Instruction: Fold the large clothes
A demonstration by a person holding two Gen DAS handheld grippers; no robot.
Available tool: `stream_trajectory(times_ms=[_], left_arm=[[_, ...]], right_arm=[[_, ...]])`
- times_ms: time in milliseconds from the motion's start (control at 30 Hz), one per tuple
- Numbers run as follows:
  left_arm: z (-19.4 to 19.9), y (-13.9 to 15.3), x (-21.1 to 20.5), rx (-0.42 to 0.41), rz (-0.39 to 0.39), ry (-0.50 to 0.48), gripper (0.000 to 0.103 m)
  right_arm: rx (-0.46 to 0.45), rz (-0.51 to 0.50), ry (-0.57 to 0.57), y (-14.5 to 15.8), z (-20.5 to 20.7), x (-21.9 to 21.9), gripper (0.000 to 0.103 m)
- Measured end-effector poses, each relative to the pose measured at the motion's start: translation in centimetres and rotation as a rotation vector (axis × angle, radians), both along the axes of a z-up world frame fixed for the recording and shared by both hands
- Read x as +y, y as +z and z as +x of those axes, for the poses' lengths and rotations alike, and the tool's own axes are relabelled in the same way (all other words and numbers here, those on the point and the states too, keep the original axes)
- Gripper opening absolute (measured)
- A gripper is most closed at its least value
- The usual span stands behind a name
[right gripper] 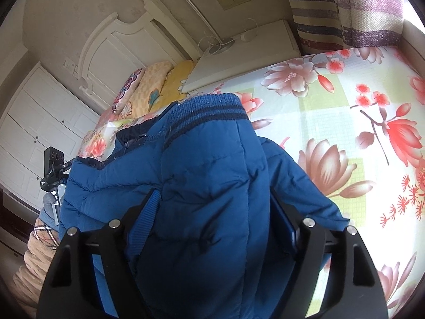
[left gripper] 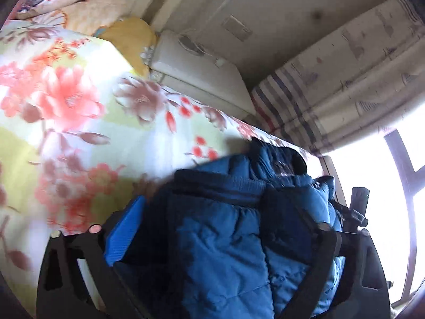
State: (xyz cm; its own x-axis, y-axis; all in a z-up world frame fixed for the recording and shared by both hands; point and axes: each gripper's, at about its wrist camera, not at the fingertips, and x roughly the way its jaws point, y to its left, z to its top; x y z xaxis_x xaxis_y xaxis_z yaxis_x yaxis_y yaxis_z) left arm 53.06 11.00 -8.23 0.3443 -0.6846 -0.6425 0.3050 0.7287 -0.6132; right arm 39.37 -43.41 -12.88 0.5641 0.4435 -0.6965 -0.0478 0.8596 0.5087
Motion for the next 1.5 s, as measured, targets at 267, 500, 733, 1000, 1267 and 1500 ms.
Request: stream_trajectory(times_ms=[267,500,733,1000,1267,1500], left_arm=[[-6.2,7.8,-1.1,-0.304,0.141,0.092,0.018],[1.4,6.8,-2.4,-0.068,0.278,0.207,0.018],[0.4,1.5,-2.9,-0.110,0.397,0.303,0.035],[-5.6,9.8,-11.5,-0.509,0.723,0.300,0.099],[-0.8,-0.1,-13.3,-0.175,0.758,0.203,0.099],[-0.5,-0.6,-13.0,-0.173,0.711,0.217,0.099]], right_arm=[[-0.317,-0.213,-0.007,10.1,-6.1,3.6,0.006],[-0.004,-0.180,-0.164,6.5,2.8,1.3,0.009],[0.042,-0.262,-0.282,3.2,1.7,0.8,0.062],[-0.135,-0.540,-0.116,9.2,3.4,9.4,0.071],[0.022,-0.392,-0.114,1.7,5.7,6.8,0.079],[-0.029,-0.364,-0.138,1.0,5.1,6.7,0.079]])
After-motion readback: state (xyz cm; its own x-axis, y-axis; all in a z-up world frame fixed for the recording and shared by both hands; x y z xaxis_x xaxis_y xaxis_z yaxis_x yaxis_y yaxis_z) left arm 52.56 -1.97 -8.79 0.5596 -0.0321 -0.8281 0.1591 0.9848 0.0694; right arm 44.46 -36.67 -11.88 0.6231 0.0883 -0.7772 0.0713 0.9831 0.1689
